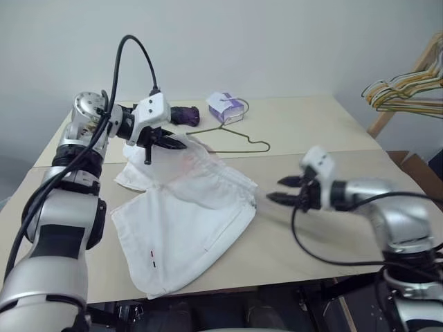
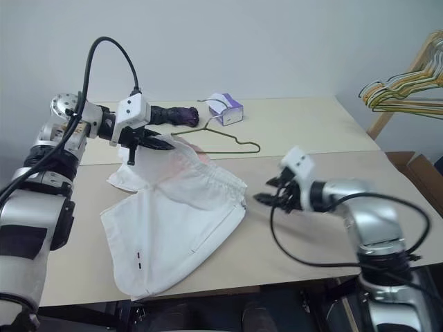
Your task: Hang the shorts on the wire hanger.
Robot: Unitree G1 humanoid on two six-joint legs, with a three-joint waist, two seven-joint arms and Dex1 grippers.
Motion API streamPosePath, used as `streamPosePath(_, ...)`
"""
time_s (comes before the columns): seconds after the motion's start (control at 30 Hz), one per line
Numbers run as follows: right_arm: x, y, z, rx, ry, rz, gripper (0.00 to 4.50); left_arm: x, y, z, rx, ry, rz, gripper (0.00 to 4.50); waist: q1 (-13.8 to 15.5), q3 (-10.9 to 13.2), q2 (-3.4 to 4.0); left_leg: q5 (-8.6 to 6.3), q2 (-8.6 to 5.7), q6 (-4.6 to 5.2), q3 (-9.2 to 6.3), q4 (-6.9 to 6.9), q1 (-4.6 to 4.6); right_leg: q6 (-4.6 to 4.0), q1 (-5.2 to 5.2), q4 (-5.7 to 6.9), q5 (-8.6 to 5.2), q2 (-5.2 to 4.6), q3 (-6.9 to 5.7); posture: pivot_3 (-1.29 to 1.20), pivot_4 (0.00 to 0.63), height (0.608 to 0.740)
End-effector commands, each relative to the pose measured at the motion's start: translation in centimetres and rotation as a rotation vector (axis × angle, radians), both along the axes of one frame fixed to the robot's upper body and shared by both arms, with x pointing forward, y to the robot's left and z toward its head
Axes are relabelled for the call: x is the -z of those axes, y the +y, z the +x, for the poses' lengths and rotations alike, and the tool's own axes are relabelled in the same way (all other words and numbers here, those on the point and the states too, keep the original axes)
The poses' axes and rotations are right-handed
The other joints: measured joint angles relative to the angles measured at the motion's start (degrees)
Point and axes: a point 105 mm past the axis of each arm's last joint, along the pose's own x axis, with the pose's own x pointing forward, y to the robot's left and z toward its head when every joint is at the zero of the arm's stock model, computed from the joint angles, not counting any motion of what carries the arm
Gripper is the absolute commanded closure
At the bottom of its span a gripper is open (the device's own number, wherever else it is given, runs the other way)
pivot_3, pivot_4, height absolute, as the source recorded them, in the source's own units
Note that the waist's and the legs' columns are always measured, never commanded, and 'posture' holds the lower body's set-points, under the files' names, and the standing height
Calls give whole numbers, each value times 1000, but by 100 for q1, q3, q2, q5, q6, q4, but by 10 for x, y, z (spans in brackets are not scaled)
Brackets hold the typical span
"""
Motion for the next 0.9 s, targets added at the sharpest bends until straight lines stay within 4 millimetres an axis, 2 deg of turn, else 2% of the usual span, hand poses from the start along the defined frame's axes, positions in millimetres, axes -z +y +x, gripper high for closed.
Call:
streamPosePath(0.03, 7, 14, 9, 18, -50, -1, 1132, -22, 0, 1, 12, -71, -21, 4500, -11, 0, 0, 0, -1, 0, -1, 0, -2, 0, -1, -1, 0, -1, 0, -50, 0, 740)
streamPosePath(0.1, 16, 20, 15, 35, -23, 7, 1132, -22, 0, 1, 11, -71, -19, 4500, -9, 0, 0, 0, -1, 0, -2, 0, -2, 0, 0, -1, 0, -1, -2, -41, 0, 740)
streamPosePath(0.2, 17, 26, 21, 43, 13, 65, 1753, -24, 0, 1, 11, -76, -22, 4500, -6, 0, 0, 0, -1, 0, -3, 0, 1, 0, 1, 1, 0, -1, -3, -36, 0, 740)
streamPosePath(0.4, 25, 31, 26, 59, 44, 71, 3959, -26, 5, -1, 9, -80, -36, 4500, -1, 0, 0, 0, -1, 0, -9, 0, -1, 0, 1, 0, 0, -1, -5, -15, 0, 740)
streamPosePath(0.47, 25, 31, 27, 58, 37, 74, 4432, -27, 7, -6, 35, -75, -47, 4500, 3, 0, 0, 0, 0, 0, -11, 0, -1, 0, 1, 1, 0, 0, -7, -5, 0, 740)
streamPosePath(0.57, 26, 29, 29, 68, 6, 46, 4432, -29, 11, -16, 87, -40, -73, 4500, -10, 0, 0, 0, 0, 0, -11, 0, -1, 0, 1, 2, 0, 0, -6, -6, 0, 740)
streamPosePath(0.7, 31, 9, 44, 163, -57, -43, 4432, -30, 21, -30, 104, -3, -82, 4500, -20, 0, 0, 0, 2, 0, -14, 0, 1, 0, 1, 5, 0, 0, -5, 2, 0, 740)
streamPosePath(0.9, 17, -15, 56, 204, -103, -67, 4432, -20, 32, -41, 100, 49, -40, 4500, 38, 0, 0, 0, 0, 0, -16, 1, 2, 0, 4, 4, 0, -3, -7, 3, 0, 740)
